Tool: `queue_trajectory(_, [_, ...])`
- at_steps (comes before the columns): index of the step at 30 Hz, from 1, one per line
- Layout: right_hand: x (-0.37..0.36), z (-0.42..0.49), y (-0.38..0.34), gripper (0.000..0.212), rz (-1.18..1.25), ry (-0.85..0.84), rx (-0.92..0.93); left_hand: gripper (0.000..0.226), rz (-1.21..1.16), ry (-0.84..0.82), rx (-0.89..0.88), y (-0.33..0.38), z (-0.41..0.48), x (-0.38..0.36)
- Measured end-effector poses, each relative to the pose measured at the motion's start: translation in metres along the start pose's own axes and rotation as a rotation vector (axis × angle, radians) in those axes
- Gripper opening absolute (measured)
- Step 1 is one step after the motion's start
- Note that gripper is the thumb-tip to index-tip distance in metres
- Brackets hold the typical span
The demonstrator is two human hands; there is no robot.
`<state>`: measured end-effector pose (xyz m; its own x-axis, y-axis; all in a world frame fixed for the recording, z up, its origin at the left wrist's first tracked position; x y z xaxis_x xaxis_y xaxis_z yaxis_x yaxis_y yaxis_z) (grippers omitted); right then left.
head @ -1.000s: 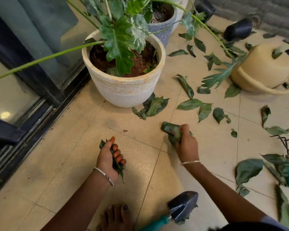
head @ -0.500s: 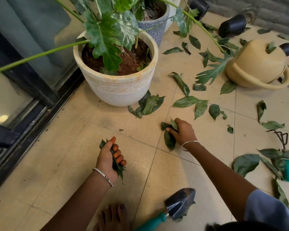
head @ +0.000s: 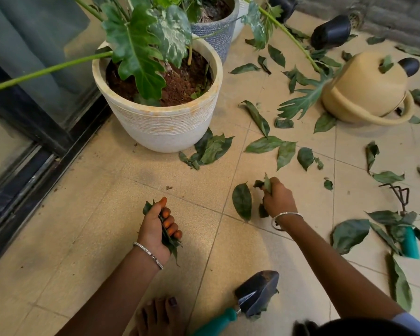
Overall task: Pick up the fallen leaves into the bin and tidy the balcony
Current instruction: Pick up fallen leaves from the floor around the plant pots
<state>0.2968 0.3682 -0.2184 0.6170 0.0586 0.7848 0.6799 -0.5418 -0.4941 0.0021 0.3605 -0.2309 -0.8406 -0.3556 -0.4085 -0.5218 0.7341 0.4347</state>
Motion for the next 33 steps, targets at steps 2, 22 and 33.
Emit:
queue_trajectory(2, [-0.010,-0.006,-0.004,0.030,-0.072,-0.011,0.007,0.044,0.004,-0.006,0.001,0.000,0.000,-0.001])
queue_trajectory(22, [-0.032,-0.042,-0.079,0.014,1.230,-0.155,-0.420,0.042,-0.074,0.041,0.025,0.036,-0.018,-0.025])
queue_trajectory(33, [0.040,-0.129,-0.203,0.033,1.601,-0.595,-0.519,0.038,0.012,-0.142,0.133,0.128,-0.136,-0.084])
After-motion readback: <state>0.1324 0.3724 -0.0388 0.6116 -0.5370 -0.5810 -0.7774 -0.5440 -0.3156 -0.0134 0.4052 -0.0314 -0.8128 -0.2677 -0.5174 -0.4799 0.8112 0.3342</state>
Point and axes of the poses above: each hand's wrist, its own z-axis towards the middle knuckle, its own x-axis out of the back of the hand, y = z × x, the point moved 4 cm from there along z, towards the middle knuckle, and after that the axes turned 5 degrees about -y, right-handed, at the moved point
